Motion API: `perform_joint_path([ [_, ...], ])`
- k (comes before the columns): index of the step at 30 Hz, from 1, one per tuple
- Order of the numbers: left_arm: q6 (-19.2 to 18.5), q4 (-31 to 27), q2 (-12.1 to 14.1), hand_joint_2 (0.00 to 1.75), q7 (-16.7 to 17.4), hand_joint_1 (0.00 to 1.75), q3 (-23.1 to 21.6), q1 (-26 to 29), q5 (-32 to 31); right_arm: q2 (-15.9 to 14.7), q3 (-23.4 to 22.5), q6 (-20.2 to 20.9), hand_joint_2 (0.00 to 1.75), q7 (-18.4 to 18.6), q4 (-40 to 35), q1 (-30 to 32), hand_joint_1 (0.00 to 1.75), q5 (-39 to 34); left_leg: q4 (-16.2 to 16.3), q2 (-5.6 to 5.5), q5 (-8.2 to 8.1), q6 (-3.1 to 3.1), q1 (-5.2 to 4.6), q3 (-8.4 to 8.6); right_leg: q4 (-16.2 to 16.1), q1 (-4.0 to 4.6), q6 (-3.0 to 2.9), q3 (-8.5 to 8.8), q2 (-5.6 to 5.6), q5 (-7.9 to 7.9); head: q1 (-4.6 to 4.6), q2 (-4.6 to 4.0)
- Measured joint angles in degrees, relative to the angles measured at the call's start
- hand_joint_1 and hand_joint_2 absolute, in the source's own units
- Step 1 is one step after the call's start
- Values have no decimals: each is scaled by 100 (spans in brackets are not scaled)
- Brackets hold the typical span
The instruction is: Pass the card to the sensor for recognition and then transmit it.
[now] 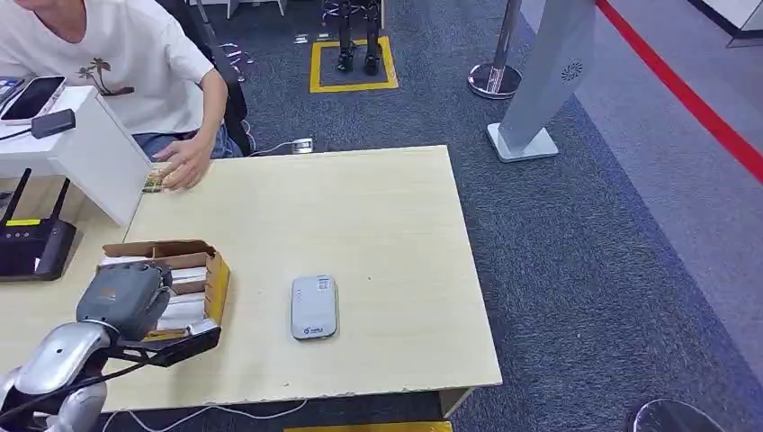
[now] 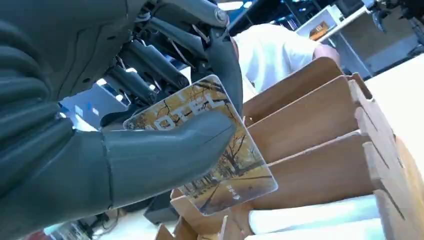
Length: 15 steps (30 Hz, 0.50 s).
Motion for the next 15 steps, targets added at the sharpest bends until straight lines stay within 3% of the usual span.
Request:
perform_joint_path([
  [10, -28, -282, 306, 175, 98, 175, 376, 104, 529, -2, -2, 2, 0, -2, 2, 1, 0, 2, 0, -1, 0, 0, 0, 0, 0, 0, 0, -1, -2, 0, 2, 0],
  [15, 33, -227, 263, 175, 212, 175, 599, -402, 270, -2, 0, 2, 0, -13, 24, -6, 0, 0, 0, -4, 3, -1, 0, 0, 0, 0, 1, 1, -6, 2, 2, 0],
])
